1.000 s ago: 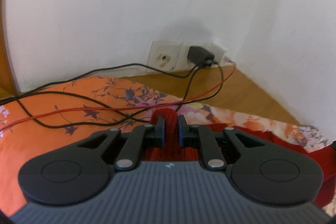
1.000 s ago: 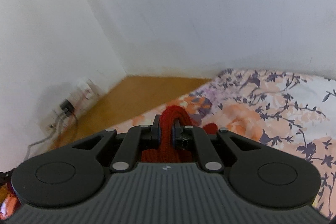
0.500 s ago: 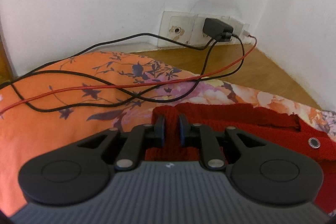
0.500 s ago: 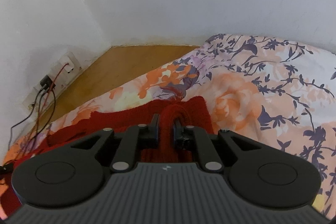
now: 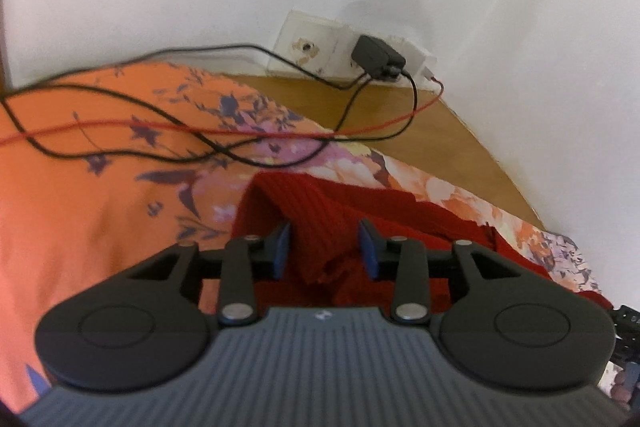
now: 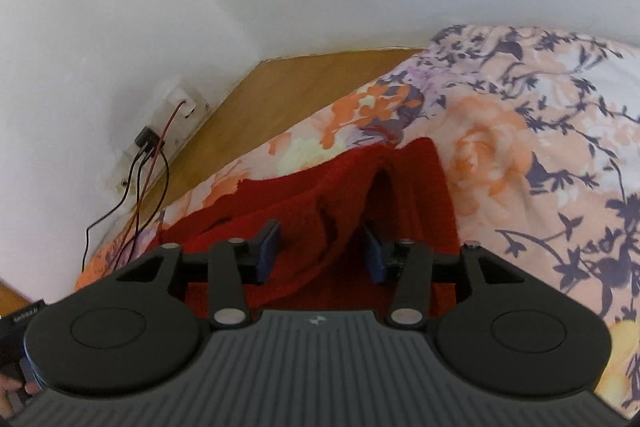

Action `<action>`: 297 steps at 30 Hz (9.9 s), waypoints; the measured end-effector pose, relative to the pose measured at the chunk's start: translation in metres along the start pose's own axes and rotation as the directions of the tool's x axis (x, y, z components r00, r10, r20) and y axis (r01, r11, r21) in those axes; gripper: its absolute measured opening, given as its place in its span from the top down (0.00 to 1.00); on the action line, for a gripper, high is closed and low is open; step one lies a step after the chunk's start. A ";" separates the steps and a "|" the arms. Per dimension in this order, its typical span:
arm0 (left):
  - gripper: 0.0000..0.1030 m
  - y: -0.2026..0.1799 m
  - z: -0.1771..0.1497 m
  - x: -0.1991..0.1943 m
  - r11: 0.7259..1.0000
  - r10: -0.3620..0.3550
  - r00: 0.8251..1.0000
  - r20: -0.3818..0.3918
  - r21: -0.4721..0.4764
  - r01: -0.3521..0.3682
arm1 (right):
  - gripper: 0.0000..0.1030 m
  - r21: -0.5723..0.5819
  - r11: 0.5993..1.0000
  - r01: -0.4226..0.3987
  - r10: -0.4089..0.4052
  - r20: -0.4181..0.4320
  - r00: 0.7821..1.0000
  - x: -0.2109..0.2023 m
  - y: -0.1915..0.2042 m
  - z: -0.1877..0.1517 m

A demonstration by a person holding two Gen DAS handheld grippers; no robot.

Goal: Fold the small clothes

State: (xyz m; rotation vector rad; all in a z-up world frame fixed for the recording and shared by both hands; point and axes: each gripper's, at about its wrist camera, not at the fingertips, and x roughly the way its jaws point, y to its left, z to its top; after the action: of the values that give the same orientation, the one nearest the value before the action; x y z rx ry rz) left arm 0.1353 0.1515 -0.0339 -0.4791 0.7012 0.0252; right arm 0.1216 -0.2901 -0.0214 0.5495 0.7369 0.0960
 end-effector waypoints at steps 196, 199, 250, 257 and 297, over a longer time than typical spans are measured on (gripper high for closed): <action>0.45 0.006 0.029 0.011 0.978 -0.133 0.973 -0.187 0.131 0.159 | 0.34 -0.030 0.999 -0.038 0.039 0.022 0.999 0.025 0.134 -0.058; 0.45 0.005 0.027 0.015 0.978 -0.147 0.972 -0.184 0.121 0.171 | 0.34 0.022 0.999 -0.032 0.033 -0.013 0.999 0.038 0.120 -0.060; 0.45 0.098 0.016 0.011 0.903 -0.402 0.900 -0.170 -0.236 0.359 | 0.07 0.154 0.928 -0.338 0.366 -0.224 0.903 0.088 0.135 -0.098; 0.64 0.086 0.022 -0.008 0.878 -0.460 0.878 -0.132 -0.213 0.428 | 0.35 0.176 0.913 -0.368 0.396 -0.164 0.904 0.061 0.138 -0.089; 0.41 -0.068 -0.092 -0.048 0.939 -0.255 0.942 -0.220 0.176 0.295 | 0.19 0.001 0.992 -0.128 0.127 -0.080 0.989 -0.078 0.008 -0.108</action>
State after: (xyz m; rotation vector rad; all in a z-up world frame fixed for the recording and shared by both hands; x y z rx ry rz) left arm 0.0541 0.0573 -0.0366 -0.3786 0.8130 -0.3619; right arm -0.0064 -0.2566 -0.0351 0.5909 0.7792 0.2397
